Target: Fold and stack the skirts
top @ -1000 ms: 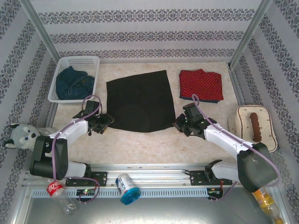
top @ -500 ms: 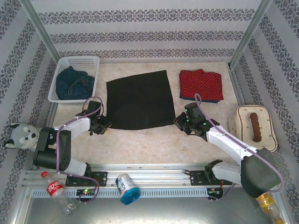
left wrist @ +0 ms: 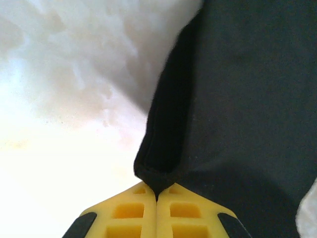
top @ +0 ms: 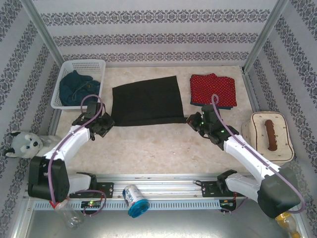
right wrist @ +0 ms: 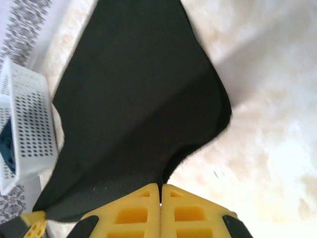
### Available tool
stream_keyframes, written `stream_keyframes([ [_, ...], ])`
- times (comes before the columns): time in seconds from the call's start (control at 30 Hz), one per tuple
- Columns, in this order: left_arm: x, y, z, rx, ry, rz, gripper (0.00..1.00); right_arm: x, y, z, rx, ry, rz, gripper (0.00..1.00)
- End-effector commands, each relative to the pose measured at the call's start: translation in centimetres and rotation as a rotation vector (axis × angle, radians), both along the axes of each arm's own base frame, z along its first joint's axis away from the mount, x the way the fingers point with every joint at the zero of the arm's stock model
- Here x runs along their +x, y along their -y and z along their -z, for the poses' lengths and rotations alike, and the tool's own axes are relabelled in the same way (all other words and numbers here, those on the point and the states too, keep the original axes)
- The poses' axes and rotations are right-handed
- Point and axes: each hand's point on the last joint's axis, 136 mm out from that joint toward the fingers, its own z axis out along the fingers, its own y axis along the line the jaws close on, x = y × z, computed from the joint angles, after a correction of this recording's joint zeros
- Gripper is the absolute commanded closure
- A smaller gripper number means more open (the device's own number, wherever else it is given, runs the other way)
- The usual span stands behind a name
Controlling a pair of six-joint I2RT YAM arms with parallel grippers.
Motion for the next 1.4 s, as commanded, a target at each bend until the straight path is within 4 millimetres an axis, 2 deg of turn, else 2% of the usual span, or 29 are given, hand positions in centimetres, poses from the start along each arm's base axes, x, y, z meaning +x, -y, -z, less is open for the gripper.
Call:
stream_keyframes([
  [0.0,0.7,-1.7,-2.2,0.103,-0.006,0.009,1.0,4.6,1.0,-4.6,-0.062,0.184,0.012,1.0],
  [0.1,4.4,-1.5,-4.1,0.113,0.049,0.054,1.0,7.9,1.3,-6.7,-0.091,0.244,0.005,1.0],
  [0.17,6.8,-1.2,-5.0,0.112,0.065,0.087,1.0,10.3,0.8,-8.2,-0.105,0.289,-0.025,1.0],
  [0.23,8.9,-1.0,-5.5,0.128,0.077,0.109,1.0,12.5,0.1,-8.8,-0.118,0.315,-0.052,1.0],
  [0.43,13.1,-1.3,-4.2,0.141,0.057,0.118,1.0,19.1,-1.7,-8.4,-0.135,0.326,-0.096,1.0],
  [0.57,14.6,-2.0,-2.9,0.156,0.016,0.112,1.0,22.4,-2.5,-8.0,-0.127,0.324,-0.112,1.0],
  [0.77,15.1,-3.5,-1.1,0.157,-0.016,0.052,1.0,24.9,-2.9,-5.8,-0.12,0.284,-0.115,1.0],
  [1.03,15.1,-4.8,0.6,0.137,-0.037,-0.015,1.0,27.4,-3.7,-4.8,-0.11,0.307,-0.16,1.0],
  [1.37,17.1,-4.4,1.8,0.109,-0.042,0.003,1.0,29.7,-3.2,-2.6,-0.127,0.268,-0.108,1.0],
])
